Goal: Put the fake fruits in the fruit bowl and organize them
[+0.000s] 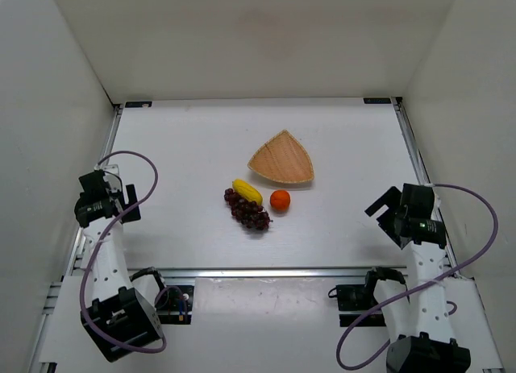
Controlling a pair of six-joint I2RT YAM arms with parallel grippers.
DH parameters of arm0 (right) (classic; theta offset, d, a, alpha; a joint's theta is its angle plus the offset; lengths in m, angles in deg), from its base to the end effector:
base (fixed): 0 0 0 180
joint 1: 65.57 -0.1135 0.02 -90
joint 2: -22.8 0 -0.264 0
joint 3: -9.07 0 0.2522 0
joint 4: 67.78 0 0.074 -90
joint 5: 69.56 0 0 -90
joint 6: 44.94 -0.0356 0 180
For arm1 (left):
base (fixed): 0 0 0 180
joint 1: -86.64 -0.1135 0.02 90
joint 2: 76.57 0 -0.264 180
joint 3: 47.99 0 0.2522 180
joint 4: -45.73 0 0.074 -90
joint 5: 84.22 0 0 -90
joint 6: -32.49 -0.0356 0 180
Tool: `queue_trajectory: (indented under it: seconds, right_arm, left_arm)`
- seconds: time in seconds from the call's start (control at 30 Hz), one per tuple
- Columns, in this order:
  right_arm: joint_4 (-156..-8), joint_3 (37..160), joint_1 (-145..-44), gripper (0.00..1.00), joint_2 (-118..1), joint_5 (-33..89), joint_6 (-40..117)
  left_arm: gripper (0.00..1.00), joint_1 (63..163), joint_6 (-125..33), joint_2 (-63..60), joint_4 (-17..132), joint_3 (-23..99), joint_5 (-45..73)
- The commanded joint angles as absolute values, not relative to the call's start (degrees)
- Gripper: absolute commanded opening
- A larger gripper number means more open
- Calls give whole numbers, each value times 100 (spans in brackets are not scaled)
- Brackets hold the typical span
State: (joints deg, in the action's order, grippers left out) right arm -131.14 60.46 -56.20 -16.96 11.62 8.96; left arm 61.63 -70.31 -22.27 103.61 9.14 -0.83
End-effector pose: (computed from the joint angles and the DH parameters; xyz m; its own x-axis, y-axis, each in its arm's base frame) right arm 0.1291 -0.0268 0.2475 -0.4759 0.6686 -0.5714 0.6621 0.7000 0.2677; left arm 0.1618 0.0800 0.2507 -0.8306 -0.1447 -0.5377 -0.3032 0.9274 0.2189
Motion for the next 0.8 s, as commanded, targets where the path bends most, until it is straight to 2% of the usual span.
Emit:
queue_trajectory:
  seconds: [0.0, 0.07, 0.13, 0.17, 0.2, 0.3, 0.37, 0.53, 0.77]
  right_arm:
    - [-12392, 6062, -5860, 100, -1876, 1884, 1324]
    - [-11779, 6290, -6395, 100, -2104, 1887, 1246]
    - [-11687, 7061, -7843, 100, -2910, 1064, 1105]
    - [-11748, 7412, -8884, 100, -3331, 163, 1157]
    - [-11862, 7816, -9277, 100, -4310, -98, 1323]
    - [-12222, 9373, -10043, 100, -5992, 47, 1386]
    - [-11917, 9604, -10177, 100, -6401, 750, 1308]
    - [-11669, 10051, -10458, 100, -7377, 1365, 1087]
    - [-12249, 10518, -10652, 100, -8476, 1429, 912]
  left_arm:
    - [100, 6133, -7200, -2454, 10238, 866, 261]
    - [100, 6133, -7201, -2454, 10238, 866, 332]
    - [100, 6133, -7263, -2402, 10238, 866, 472]
    - [100, 6263, -7263, -2401, 10238, 866, 420]
    - [100, 6317, -7211, -2349, 10238, 866, 342]
    - [100, 6422, -7210, -2349, 10238, 866, 271]
    - [100, 6423, -7158, -2401, 10238, 866, 200]
    - [100, 6476, -7096, -2524, 10238, 805, -45]
    - [100, 6476, -7096, -2524, 10238, 734, 16]
